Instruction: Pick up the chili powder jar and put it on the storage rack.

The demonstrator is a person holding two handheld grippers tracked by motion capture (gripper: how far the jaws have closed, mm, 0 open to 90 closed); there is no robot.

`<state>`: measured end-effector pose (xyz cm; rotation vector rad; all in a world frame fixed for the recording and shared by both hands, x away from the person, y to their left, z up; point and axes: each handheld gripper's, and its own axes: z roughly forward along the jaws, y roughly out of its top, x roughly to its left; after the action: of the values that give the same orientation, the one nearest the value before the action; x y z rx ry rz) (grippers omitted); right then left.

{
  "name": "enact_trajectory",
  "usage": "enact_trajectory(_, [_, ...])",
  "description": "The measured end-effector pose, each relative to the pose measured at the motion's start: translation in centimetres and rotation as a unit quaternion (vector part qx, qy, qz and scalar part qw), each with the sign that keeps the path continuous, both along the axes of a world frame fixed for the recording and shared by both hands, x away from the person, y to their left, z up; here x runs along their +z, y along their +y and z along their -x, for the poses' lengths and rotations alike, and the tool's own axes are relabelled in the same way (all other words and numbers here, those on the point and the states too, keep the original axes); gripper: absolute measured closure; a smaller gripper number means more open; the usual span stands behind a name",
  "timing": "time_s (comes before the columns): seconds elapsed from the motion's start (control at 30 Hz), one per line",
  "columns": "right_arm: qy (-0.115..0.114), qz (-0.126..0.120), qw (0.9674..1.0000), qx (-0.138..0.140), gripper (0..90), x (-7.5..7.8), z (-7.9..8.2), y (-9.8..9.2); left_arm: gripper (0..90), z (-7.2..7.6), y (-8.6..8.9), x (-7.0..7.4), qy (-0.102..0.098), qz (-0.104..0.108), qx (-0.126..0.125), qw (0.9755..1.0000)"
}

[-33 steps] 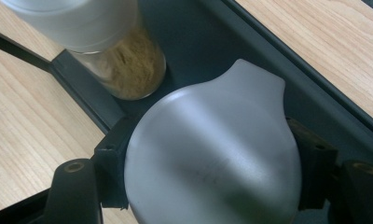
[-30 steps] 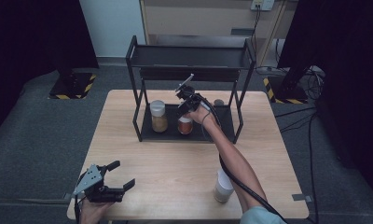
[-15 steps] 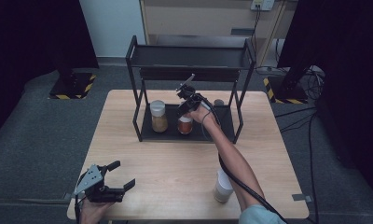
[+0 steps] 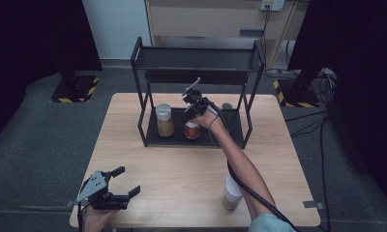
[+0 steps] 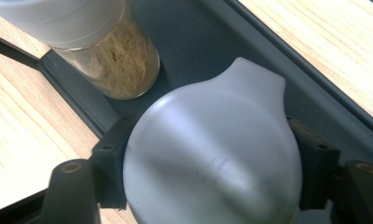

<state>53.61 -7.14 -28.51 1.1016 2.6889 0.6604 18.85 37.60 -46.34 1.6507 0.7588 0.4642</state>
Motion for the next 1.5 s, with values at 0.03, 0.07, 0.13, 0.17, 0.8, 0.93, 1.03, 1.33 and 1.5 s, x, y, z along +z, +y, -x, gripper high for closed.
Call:
enact_trajectory(0.03, [0.002, 0.0, 1.0, -0.004, 23.5, 0.1, 0.2, 0.1, 4.9, 0.0, 0.0, 0.0, 0.0, 0.0, 0.0, 1.0])
enact_trajectory(0.07, [-0.003, 0.001, 1.0, -0.007, 21.1, 0.1, 0.4, 0.2, 4.9, 0.0, 0.0, 0.0, 0.001, 0.0, 0.0, 1.0])
enact_trajectory(0.13, [-0.01, -0.002, 0.9999, -0.01, 15.3, 0.2, 0.8, 0.0, 4.9, 0.0, 0.0, 0.0, 0.0, 0.0, -0.001, 1.0])
enact_trajectory(0.17, [-0.019, -0.003, 0.9998, -0.007, 13.7, 0.2, 1.1, -0.1, 4.9, 0.0, 0.0, 0.0, -0.001, -0.001, -0.001, 1.0])
enact_trajectory(0.8, [-0.089, -0.011, 0.9959, 0.012, 8.4, 1.7, 6.0, -2.9, 4.9, 0.0, -0.1, 0.1, 0.001, -0.005, 0.0, 1.0])
enact_trajectory(0.93, [-0.095, -0.013, 0.9954, 0.01, 8.8, 2.3, 7.1, -3.6, 4.9, -0.1, -0.2, 0.1, 0.001, -0.006, 0.0, 1.0])
enact_trajectory(1.03, [-0.095, -0.021, 0.9953, 0.007, 8.8, 2.8, 7.6, -4.2, 4.9, 0.0, -0.2, 0.1, 0.001, -0.006, 0.0, 1.0])
enact_trajectory(1.33, [-0.119, -0.032, 0.9921, 0.023, 8.8, 4.9, 10.6, -6.0, 4.8, -0.1, -0.2, 0.1, 0.003, -0.007, 0.0, 1.0])
enact_trajectory(1.5, [-0.136, -0.035, 0.9897, 0.029, 8.8, 6.1, 12.8, -6.9, 4.9, -0.1, -0.2, 0.1, 0.004, -0.005, 0.001, 1.0])
